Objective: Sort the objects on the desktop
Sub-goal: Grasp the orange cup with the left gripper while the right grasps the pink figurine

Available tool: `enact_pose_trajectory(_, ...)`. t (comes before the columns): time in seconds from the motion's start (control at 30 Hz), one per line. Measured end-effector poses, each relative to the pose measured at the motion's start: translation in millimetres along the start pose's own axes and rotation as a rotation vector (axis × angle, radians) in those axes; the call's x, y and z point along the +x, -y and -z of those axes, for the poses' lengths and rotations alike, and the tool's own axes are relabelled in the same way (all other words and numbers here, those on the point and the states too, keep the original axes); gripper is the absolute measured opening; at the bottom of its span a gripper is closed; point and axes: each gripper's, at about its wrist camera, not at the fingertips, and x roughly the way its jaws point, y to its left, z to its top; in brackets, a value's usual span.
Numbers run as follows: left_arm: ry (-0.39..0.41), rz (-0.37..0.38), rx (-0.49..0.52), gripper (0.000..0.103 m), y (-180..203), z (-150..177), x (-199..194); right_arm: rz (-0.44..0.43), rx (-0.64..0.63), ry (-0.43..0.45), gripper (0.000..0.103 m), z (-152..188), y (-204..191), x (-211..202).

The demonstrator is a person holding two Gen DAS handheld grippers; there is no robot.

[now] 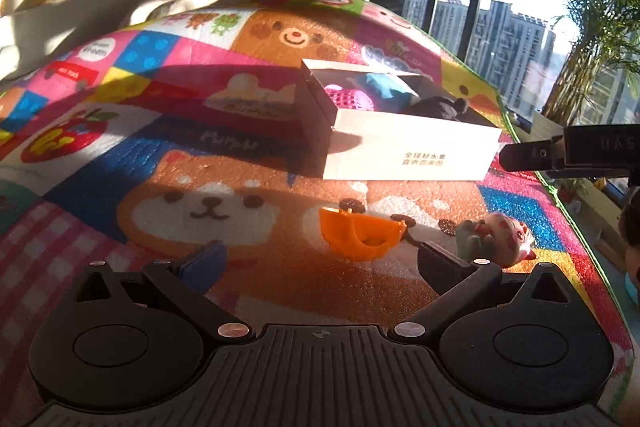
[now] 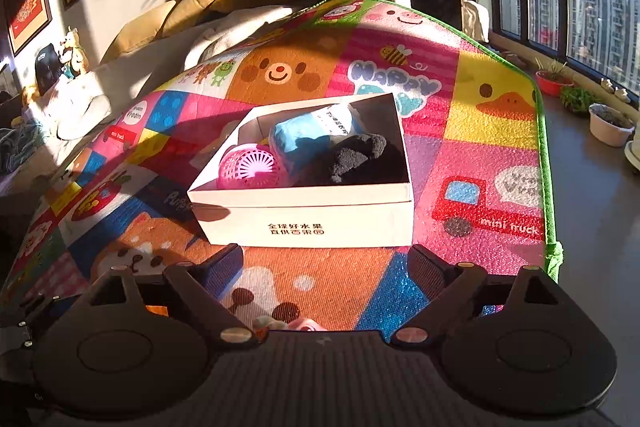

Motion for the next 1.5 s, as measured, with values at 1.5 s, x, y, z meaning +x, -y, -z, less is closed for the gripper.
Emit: enact_pose_trajectory(1.5, -0.038, -0.036, 0.149, 0.065, 36.8, 0.7, 9.4, 0.023, -0.044, -0.069, 0.103, 76.8, -9.0, -8.9)
